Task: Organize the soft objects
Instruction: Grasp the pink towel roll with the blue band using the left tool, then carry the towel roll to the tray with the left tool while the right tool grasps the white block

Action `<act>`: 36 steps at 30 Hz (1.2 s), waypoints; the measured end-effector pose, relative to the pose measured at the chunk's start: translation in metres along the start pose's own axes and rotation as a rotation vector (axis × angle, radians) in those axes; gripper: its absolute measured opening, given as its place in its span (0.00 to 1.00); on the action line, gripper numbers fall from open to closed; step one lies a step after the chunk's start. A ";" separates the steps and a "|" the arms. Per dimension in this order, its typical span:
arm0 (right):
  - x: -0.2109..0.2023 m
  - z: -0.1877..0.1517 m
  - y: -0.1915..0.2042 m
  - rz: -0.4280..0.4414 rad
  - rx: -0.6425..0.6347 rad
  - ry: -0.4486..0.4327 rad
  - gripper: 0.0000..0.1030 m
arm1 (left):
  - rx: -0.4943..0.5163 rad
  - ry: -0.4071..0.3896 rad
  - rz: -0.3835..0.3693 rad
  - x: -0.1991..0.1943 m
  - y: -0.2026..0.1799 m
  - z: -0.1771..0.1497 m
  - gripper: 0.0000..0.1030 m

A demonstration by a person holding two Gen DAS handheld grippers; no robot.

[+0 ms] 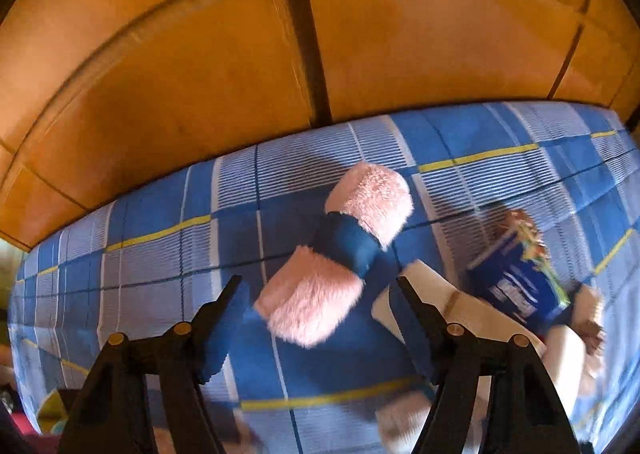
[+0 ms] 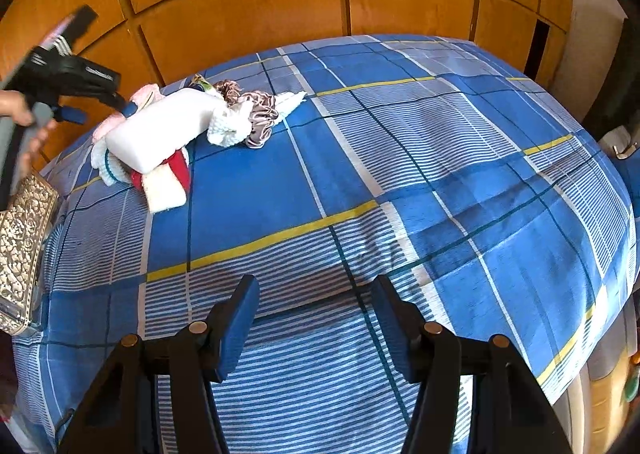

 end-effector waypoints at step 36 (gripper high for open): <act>0.045 0.113 0.087 0.382 0.282 0.113 0.83 | -0.066 -0.044 -0.167 -0.063 0.001 -0.026 0.35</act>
Point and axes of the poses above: each gripper's, at about its wrist camera, not at the fingertips, and x roughly the way its jaws point, y to its left, z to its top, the point moved 10 cm from there along x, roughly the way its jaws point
